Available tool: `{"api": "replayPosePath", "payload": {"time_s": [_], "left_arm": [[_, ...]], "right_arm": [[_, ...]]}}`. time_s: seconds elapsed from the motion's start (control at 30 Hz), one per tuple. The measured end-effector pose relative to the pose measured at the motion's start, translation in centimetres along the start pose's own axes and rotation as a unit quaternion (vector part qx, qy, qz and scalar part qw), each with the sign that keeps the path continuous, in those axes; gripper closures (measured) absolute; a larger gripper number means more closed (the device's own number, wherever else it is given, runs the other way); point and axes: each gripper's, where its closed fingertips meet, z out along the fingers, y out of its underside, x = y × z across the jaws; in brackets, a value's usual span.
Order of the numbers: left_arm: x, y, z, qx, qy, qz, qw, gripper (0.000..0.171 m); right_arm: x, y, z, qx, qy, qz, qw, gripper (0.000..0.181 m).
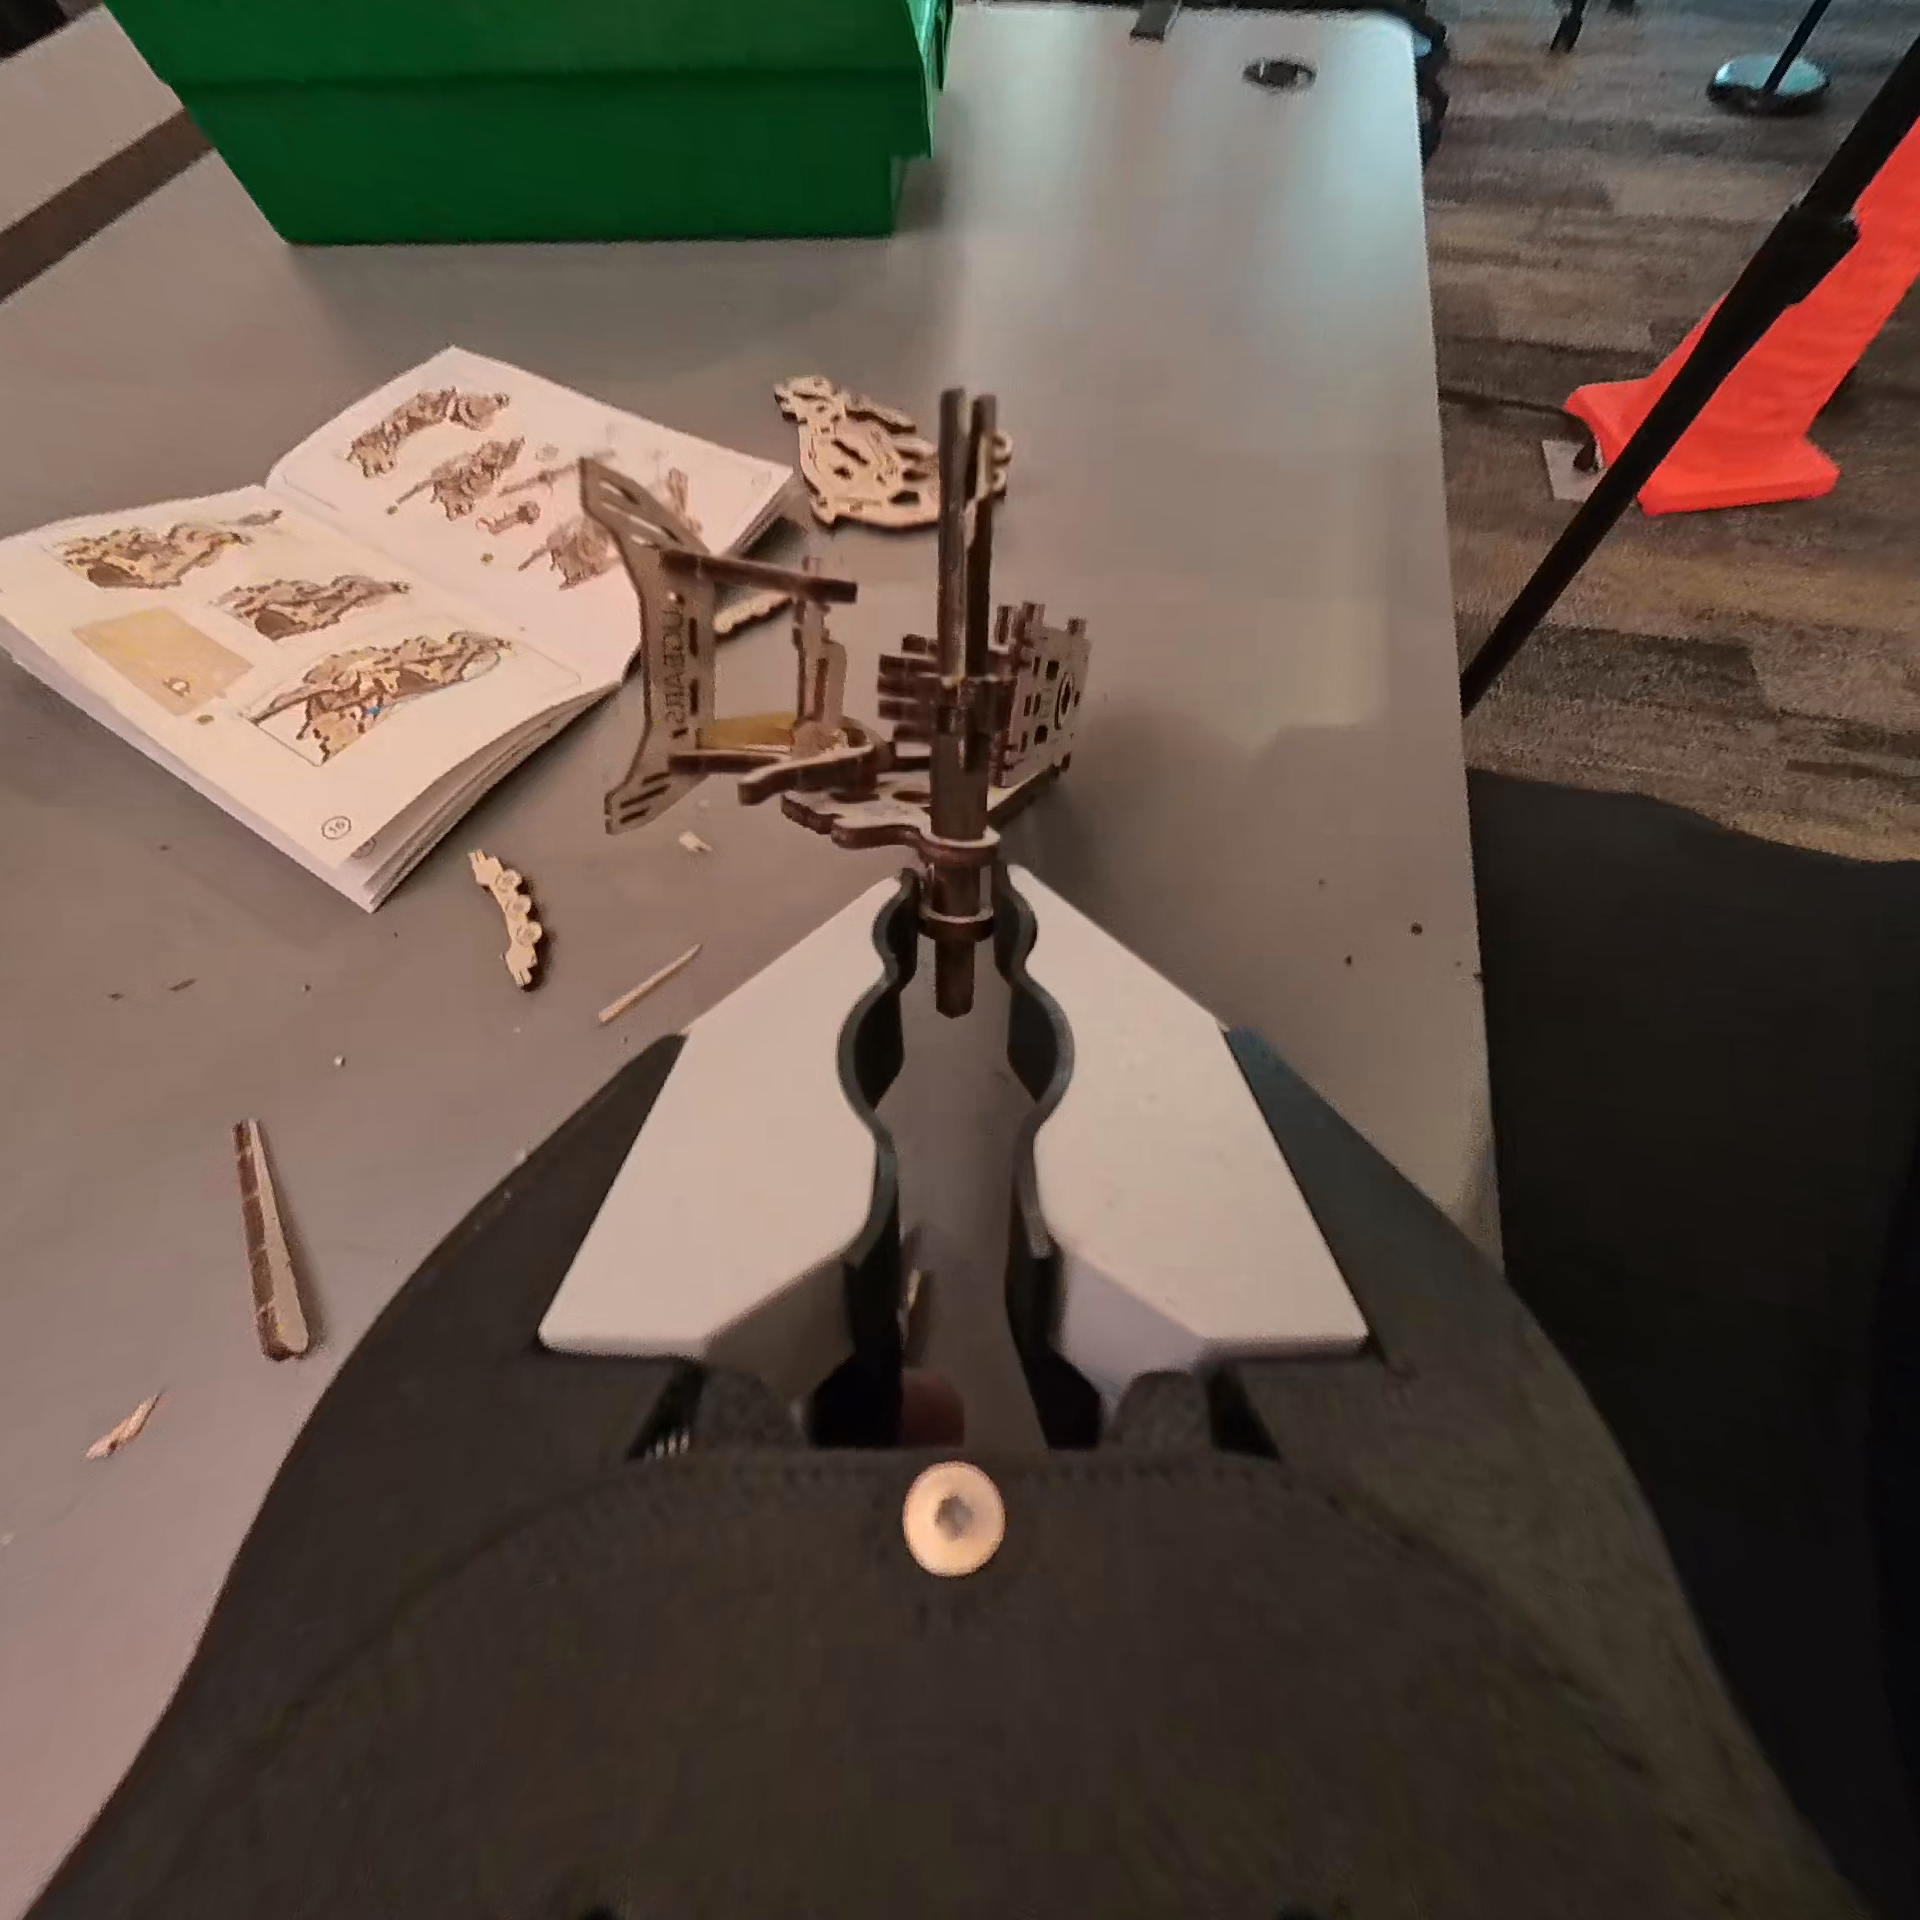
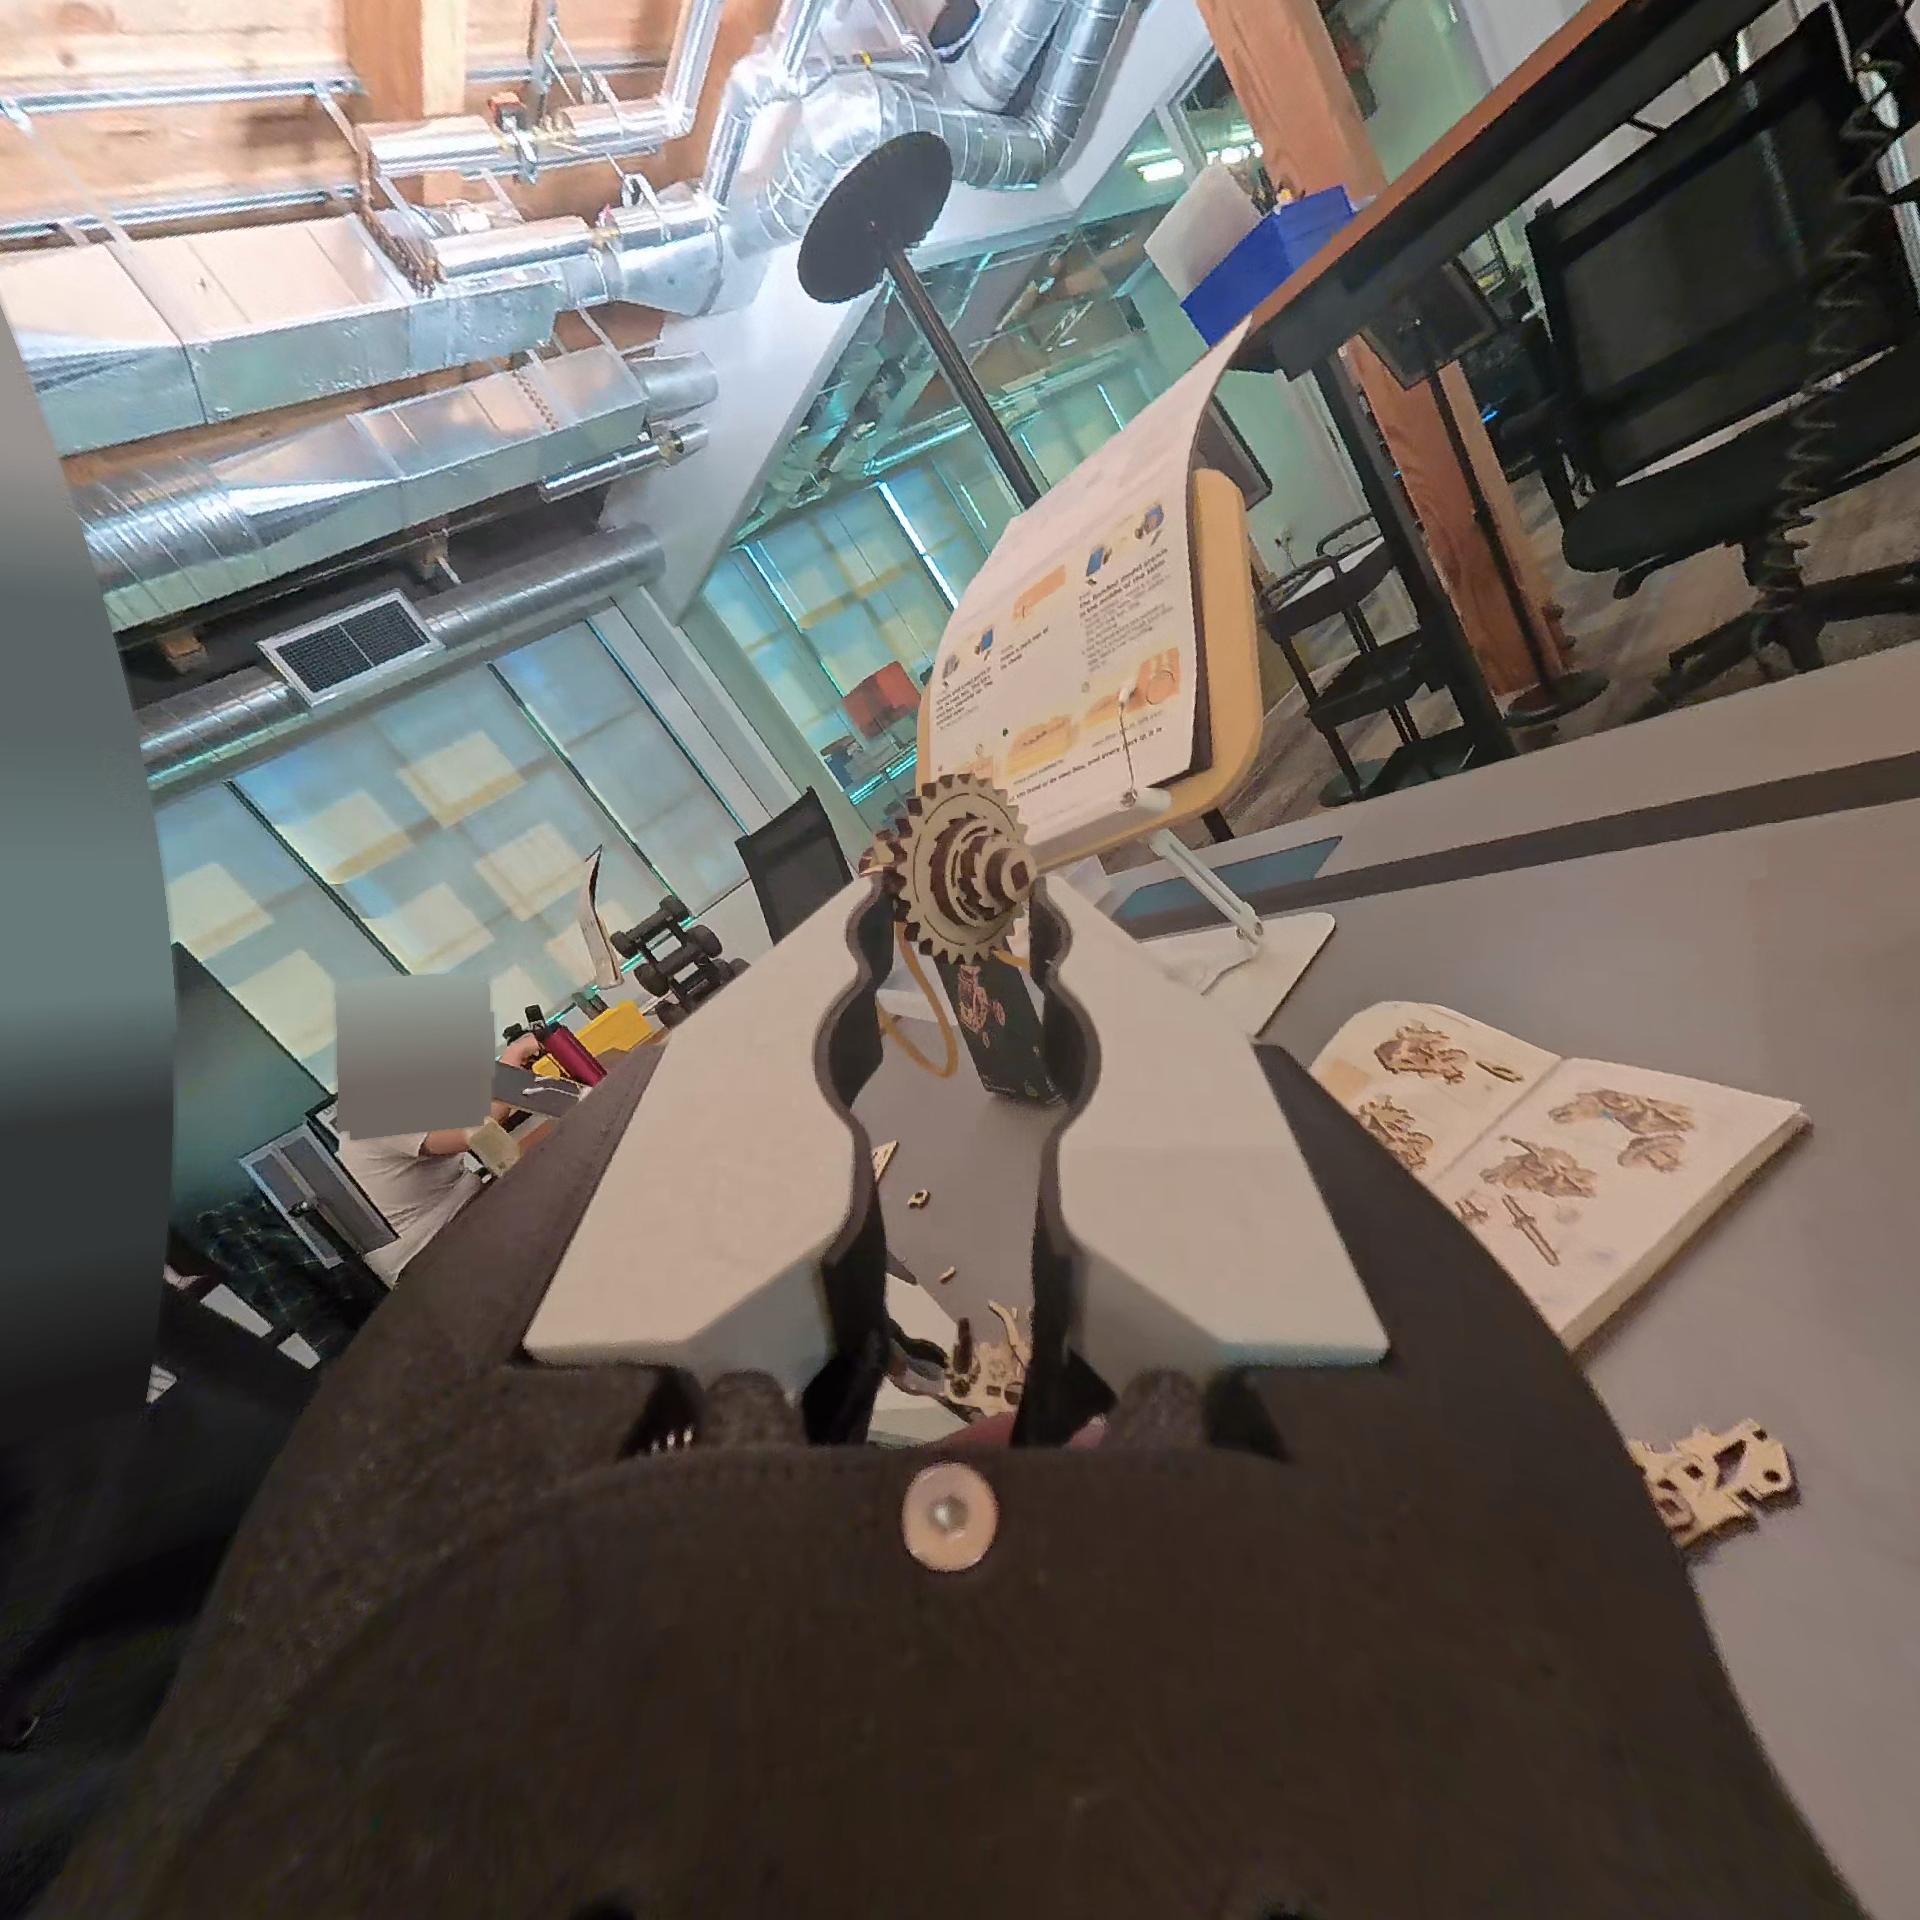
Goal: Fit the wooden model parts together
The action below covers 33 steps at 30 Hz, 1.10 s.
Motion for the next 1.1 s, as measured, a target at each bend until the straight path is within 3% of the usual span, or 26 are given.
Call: {"api": "replayPosePath", "payload": {"time_s": [0.47,0.6,0.9,1.1], "left_arm": [[-0.5,3.7,-0.6,-0.1,-0.01,0.011,0.995,0.157],[-0.5,4.0,-0.9,-0.104,-0.014,0.017,0.994,0.156],[0.2,4.6,-2.2,-0.105,-0.001,0.011,0.994,0.134],[0.5,3.5,-4.7,-0.067,0.003,-0.022,0.998,0.124]], "right_arm": [[3.8,4.1,0.3,-0.04,0.011,0.018,0.999,0.159],[4.4,5.1,0.6,-0.052,0.012,0.019,0.998,0.158],[5.4,6.3,0.8,-0.065,0.016,0.022,0.998,0.158],[5.4,6.8,0.8,-0.071,0.01,0.017,0.997,0.158]]}}
